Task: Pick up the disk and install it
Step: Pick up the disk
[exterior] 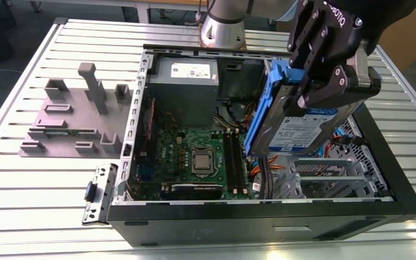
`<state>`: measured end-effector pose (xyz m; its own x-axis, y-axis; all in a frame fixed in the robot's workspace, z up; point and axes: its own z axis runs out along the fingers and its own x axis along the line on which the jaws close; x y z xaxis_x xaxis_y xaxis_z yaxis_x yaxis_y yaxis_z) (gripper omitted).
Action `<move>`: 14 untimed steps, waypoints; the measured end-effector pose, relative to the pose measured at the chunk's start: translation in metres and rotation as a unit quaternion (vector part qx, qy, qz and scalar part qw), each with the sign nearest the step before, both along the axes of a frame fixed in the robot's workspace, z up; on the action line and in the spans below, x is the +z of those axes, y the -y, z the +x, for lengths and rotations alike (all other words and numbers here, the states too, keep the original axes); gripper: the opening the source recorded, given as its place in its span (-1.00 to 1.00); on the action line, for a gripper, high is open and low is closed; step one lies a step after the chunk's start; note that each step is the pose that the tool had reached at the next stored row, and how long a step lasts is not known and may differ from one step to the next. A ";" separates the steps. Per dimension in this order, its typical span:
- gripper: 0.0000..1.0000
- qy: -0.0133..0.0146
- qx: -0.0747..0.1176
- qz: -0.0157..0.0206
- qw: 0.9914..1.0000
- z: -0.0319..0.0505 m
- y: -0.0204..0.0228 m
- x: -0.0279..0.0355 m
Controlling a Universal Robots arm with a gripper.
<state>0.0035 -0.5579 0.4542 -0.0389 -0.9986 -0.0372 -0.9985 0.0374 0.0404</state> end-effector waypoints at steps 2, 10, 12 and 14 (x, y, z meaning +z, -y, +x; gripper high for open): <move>-0.27 0.000 0.000 0.000 1.000 0.0000 0.0011 -0.0001; -0.27 0.000 0.000 0.000 1.000 0.0000 0.0060 -0.0001; -0.27 0.000 0.000 0.000 1.000 0.0000 0.0072 0.0000; -0.27 0.000 0.000 0.000 1.000 0.0000 0.0086 -0.0001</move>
